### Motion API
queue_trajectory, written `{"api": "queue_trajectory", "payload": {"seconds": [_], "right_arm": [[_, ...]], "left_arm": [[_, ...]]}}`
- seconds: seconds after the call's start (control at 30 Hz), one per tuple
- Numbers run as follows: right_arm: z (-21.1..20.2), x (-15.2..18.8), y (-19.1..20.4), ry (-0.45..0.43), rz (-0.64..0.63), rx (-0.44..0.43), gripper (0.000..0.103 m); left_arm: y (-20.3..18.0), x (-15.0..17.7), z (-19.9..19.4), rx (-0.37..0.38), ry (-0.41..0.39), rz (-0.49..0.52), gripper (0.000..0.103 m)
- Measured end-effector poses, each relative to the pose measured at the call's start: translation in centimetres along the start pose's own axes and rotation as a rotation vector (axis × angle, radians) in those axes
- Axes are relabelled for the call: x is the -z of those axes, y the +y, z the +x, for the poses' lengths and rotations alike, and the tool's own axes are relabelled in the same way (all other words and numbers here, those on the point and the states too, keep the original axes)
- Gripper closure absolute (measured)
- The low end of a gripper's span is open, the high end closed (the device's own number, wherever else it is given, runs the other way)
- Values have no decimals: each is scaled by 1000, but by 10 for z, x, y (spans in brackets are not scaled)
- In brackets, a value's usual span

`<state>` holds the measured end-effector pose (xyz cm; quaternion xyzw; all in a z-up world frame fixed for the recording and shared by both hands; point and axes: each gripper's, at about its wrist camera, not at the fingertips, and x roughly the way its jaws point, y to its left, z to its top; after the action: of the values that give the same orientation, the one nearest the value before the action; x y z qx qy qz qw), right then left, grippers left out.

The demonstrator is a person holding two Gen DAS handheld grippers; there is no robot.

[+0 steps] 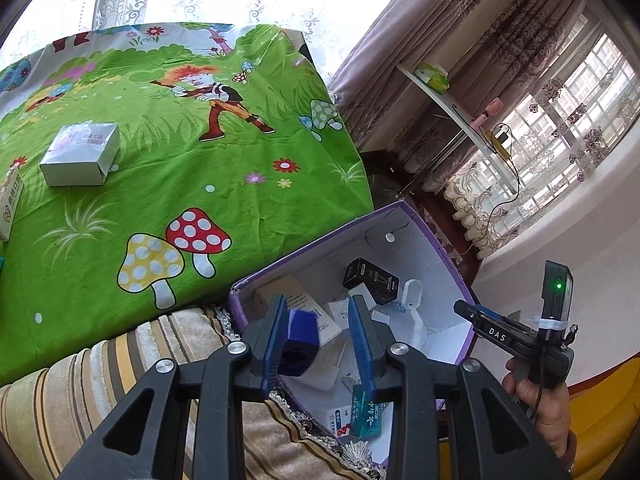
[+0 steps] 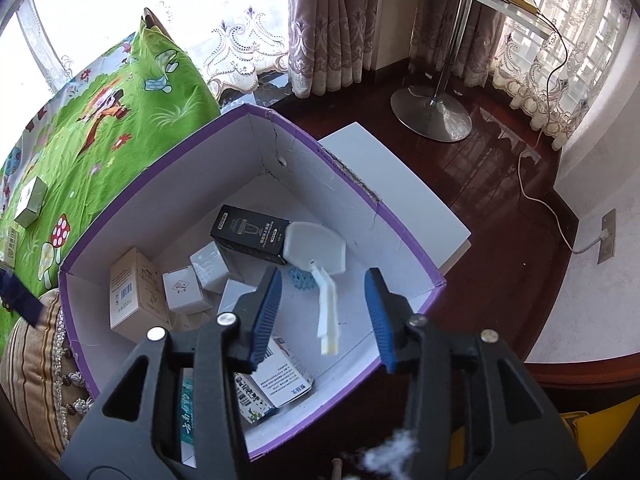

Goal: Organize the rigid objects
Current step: 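Carry the blue cube and white scoop into the purple box, open both tools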

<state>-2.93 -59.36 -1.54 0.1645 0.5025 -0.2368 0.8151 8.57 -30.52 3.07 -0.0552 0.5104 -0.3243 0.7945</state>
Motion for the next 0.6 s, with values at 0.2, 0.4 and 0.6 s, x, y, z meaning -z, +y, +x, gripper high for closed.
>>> {"api": "queue_trajectory", "payload": {"seconds": [0.2,0.4,0.6], "right_arm": [[5,6,23,37,-84,-31,49],[21,20,48,104,-181,-44,41],[48,38,76,209,-290,-27,37]], "left_arm": [[5,3,-2,-3,0,-14,56],[16,5,-6,1,1,-43,56],[37,11,-19,-5,-11,-87,56]]}}
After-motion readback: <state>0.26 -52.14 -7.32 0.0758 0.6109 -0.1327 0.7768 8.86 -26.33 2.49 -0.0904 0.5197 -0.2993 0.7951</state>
